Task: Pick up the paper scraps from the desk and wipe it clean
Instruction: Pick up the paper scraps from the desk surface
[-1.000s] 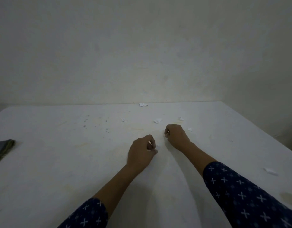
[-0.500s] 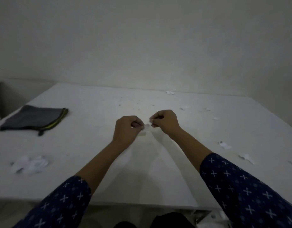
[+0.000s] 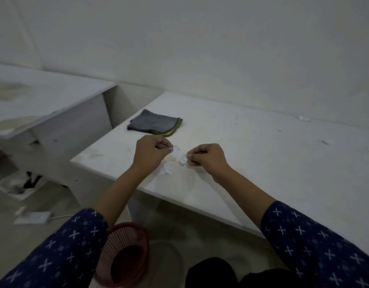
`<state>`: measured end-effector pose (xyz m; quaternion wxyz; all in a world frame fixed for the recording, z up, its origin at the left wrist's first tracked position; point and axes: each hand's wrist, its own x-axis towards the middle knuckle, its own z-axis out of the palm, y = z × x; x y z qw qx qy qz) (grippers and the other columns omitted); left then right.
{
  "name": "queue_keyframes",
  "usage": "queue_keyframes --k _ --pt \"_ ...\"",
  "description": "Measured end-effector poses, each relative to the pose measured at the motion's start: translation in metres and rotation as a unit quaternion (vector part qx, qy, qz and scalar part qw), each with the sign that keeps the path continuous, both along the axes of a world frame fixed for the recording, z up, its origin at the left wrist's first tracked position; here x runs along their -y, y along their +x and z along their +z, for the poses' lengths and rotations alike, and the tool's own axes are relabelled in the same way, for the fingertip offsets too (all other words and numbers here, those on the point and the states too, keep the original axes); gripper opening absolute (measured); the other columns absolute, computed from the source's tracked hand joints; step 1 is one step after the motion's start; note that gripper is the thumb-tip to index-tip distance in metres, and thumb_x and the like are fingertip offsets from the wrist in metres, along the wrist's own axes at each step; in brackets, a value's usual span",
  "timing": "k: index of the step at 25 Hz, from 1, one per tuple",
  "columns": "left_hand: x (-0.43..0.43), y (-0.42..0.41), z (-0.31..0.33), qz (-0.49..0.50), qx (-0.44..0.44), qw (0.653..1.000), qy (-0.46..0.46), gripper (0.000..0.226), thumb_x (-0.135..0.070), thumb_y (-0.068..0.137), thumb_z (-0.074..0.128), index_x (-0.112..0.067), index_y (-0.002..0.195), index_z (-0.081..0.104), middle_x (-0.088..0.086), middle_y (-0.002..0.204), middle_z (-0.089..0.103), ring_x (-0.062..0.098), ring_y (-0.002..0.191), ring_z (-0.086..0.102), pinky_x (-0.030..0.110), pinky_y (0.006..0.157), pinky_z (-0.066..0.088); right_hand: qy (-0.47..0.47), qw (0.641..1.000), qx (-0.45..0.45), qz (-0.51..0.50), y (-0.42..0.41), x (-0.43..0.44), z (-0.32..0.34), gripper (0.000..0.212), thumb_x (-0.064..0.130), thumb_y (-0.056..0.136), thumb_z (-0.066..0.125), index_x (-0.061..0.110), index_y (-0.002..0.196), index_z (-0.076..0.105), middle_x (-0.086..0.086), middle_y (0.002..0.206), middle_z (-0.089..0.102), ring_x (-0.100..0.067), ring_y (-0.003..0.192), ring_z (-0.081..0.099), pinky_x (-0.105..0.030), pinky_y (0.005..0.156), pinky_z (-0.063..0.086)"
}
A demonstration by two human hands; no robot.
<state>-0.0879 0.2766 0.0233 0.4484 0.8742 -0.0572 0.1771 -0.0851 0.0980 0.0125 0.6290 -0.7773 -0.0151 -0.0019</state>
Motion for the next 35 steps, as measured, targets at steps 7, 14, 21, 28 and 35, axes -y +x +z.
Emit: queue_keyframes --k 7,14,21,28,35 --pt "-0.051 -0.008 -0.01 0.03 -0.068 0.997 0.011 0.006 -0.012 0.075 0.074 -0.011 0.081 0.074 0.002 0.08 0.071 0.004 0.071 0.062 0.008 0.066 0.041 -0.106 0.992 0.057 0.028 -0.005 -0.05 -0.003 0.01 0.003 0.08 0.068 0.001 0.088 0.074 -0.013 0.078 0.07 -0.018 0.065 0.064 -0.026 0.074 0.057" --pt "-0.021 -0.008 -0.012 0.09 0.027 0.986 0.14 0.015 -0.021 0.085 0.062 -0.016 0.096 0.071 0.005 0.111 0.066 0.02 0.103 0.055 0.029 0.091 0.037 -0.193 0.973 0.123 -0.011 -0.017 -0.026 0.002 0.022 0.013 0.088 0.061 0.005 0.107 0.07 -0.01 0.108 0.071 -0.02 0.096 0.065 -0.026 0.092 0.048" --pt "0.101 -0.02 -0.011 -0.094 0.042 0.971 0.214 0.044 -0.024 0.091 0.053 -0.02 0.134 0.047 0.004 0.147 0.041 0.02 0.139 0.029 0.037 0.111 0.021 -0.5 0.86 0.1 -0.016 -0.049 0.084 -0.003 0.052 0.029 0.101 0.032 0.01 0.148 0.022 -0.01 0.153 0.029 -0.025 0.142 0.026 -0.036 0.115 0.02" --pt "0.254 -0.045 -0.02 -0.27 0.032 0.913 0.305 0.056 -0.037 0.096 0.041 -0.024 0.147 0.023 0.001 0.157 0.017 0.018 0.146 0.005 0.039 0.114 0.015 -0.565 0.821 -0.015 -0.078 -0.106 0.223 -0.009 0.058 0.033 0.102 0.023 0.008 0.15 0.001 -0.01 0.159 0.003 -0.024 0.148 0.001 -0.037 0.12 0.005" --pt "0.408 -0.077 -0.023 -0.371 0.026 0.889 0.266 0.051 -0.035 0.096 0.042 -0.022 0.144 0.031 0.002 0.153 0.028 0.018 0.143 0.017 0.037 0.112 0.019 -0.556 0.806 -0.087 -0.186 -0.176 0.365 -0.013 0.054 0.024 0.102 0.027 0.007 0.15 0.008 -0.01 0.159 0.011 -0.024 0.147 0.009 -0.037 0.119 0.011"
